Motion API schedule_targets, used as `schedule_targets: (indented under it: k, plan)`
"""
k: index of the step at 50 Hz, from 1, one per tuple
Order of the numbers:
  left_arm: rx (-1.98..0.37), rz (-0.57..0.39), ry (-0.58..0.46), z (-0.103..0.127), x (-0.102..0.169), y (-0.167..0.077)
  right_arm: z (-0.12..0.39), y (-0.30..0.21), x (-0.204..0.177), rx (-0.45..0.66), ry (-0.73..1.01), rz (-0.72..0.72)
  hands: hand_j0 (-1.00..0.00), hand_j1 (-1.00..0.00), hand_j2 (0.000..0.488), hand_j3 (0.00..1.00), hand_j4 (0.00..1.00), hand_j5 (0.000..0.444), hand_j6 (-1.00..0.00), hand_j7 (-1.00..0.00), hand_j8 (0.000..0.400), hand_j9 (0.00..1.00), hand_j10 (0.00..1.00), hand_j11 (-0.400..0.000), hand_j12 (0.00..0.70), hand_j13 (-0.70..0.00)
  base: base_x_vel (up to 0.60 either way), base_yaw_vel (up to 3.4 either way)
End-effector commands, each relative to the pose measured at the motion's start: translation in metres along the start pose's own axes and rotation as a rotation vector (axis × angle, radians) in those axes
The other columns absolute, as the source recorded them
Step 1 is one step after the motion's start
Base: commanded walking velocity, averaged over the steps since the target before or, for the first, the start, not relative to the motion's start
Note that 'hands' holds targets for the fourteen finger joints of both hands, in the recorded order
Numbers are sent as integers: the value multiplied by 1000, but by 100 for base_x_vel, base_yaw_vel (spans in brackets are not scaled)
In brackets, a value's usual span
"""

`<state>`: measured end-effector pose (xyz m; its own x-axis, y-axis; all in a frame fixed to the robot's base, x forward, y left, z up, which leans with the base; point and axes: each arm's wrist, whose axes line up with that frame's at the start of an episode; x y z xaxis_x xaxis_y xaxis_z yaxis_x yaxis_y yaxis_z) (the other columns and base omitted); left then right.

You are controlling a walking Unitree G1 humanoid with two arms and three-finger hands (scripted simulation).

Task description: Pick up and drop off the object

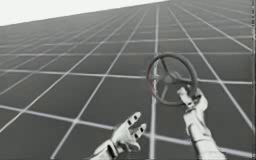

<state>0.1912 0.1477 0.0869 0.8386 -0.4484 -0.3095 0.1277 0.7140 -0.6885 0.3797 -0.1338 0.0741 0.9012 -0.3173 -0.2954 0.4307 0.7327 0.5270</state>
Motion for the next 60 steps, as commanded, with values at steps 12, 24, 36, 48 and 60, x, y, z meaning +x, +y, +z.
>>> schedule_targets:
  k: [12, 24, 36, 48, 60]
  plan:
    - [-10, -4, -15, 0, -3, 2, 7, 14, -3, 3, -28, 42, 0, 0, 0, 1000, 1000, 0, 0, 0, 0, 1000, 1000, -400, 0, -700, 59, -2]
    - [-10, -4, -15, 0, -3, 2, 7, 14, -3, 3, -28, 42, 0, 0, 0, 1000, 1000, 0, 0, 0, 0, 1000, 1000, -400, 0, -700, 59, 1]
    - [-10, -4, -15, 0, -3, 2, 7, 14, -3, 3, -28, 42, 0, 0, 0, 1000, 1000, 0, 0, 0, 0, 1000, 1000, -400, 0, -700, 59, -2]
    - [-10, -4, -15, 0, -3, 2, 7, 14, -3, 3, -28, 42, 0, 0, 0, 1000, 1000, 0, 0, 0, 0, 1000, 1000, -400, 0, -700, 60, 1]
    - [-10, -4, -15, 0, -3, 2, 7, 14, -3, 3, -28, 42, 0, 0, 0, 1000, 1000, 0, 0, 0, 0, 1000, 1000, -400, 0, -700, 58, -3]
